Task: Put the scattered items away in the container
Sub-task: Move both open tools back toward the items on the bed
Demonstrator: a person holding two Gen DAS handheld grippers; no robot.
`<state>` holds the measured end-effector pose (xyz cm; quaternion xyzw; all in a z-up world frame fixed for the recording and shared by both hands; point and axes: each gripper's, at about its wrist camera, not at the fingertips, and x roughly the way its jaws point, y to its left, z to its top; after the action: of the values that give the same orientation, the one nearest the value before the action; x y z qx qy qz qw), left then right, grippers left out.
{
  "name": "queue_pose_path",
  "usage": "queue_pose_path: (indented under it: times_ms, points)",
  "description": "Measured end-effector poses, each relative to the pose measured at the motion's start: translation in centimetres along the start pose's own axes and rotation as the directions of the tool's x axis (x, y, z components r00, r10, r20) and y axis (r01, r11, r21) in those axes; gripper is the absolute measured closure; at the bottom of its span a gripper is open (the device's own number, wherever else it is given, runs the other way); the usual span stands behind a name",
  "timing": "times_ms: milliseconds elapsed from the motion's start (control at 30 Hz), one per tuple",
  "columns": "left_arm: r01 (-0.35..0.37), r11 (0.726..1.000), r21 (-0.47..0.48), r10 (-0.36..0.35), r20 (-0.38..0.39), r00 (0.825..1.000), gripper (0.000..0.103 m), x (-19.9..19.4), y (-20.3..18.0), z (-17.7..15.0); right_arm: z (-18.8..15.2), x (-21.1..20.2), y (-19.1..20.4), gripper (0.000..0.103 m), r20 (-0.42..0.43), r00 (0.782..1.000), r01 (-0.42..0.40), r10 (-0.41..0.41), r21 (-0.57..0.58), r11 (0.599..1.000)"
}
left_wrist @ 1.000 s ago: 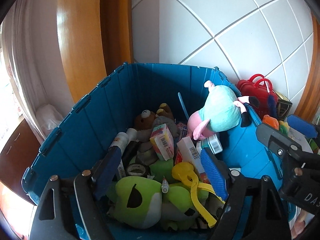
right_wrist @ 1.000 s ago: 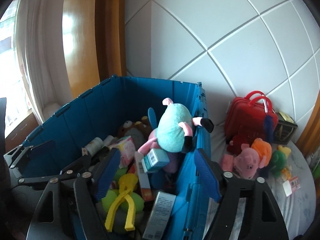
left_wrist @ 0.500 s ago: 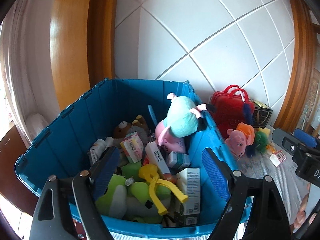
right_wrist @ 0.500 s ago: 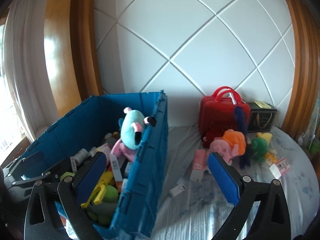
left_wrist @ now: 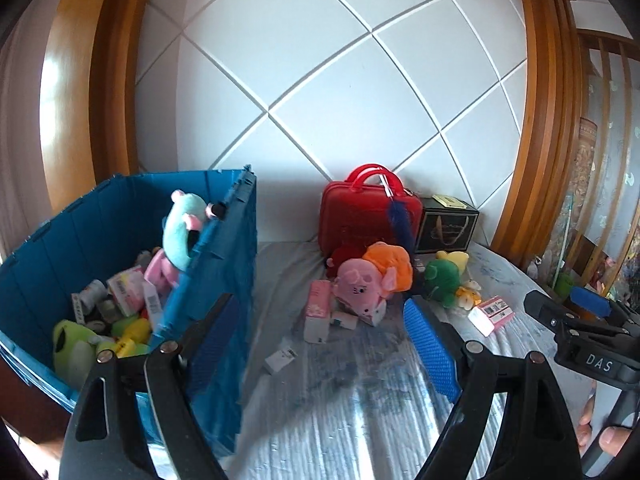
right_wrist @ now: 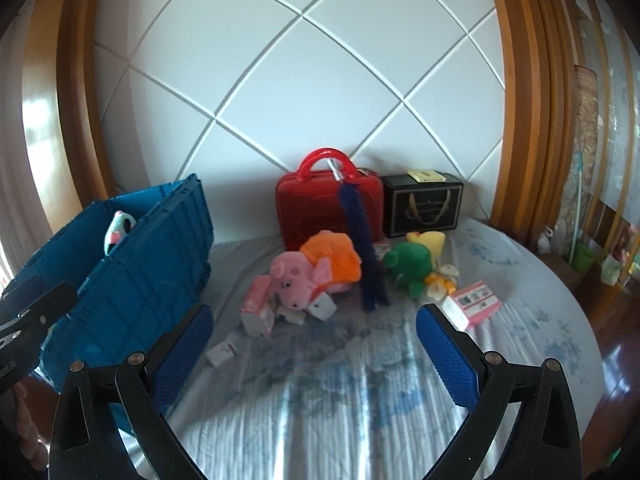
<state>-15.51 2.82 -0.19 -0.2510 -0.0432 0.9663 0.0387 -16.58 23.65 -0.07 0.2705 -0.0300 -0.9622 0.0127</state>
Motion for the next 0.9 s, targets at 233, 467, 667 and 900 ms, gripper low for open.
queue_pose_path:
  times_ms: [233, 467, 667, 900]
  points:
    - [-0.011, 0.999, -0.034, 0.008, -0.099, 0.995, 0.018, 4.8, -8.4, -3.5, -1.9, 2.3, -11.5, 0.000, -0.082, 0.996, 0.046, -0.044, 0.022, 0.999]
    - [-0.036, 0.999, 0.008, 0.037, -0.182, 0.983, 0.018, 10.0, -11.1, -6.7, -4.3, 4.5, -19.4, 0.000, -0.168, 0.981, 0.117, -0.096, 0.118, 0.986]
    - [-0.119, 0.993, 0.016, 0.119, -0.259, 0.959, 0.018, 15.3, -7.4, -10.1, -6.4, 8.4, -20.5, 0.000, -0.242, 0.966, 0.125, -0.090, 0.136, 0.983]
    - [-0.194, 0.981, 0.013, 0.188, -0.312, 0.931, 0.018, 22.1, -0.3, -13.8, -8.9, 16.6, -15.4, 0.000, -0.297, 0.955, 0.017, 0.017, 0.113, 0.993]
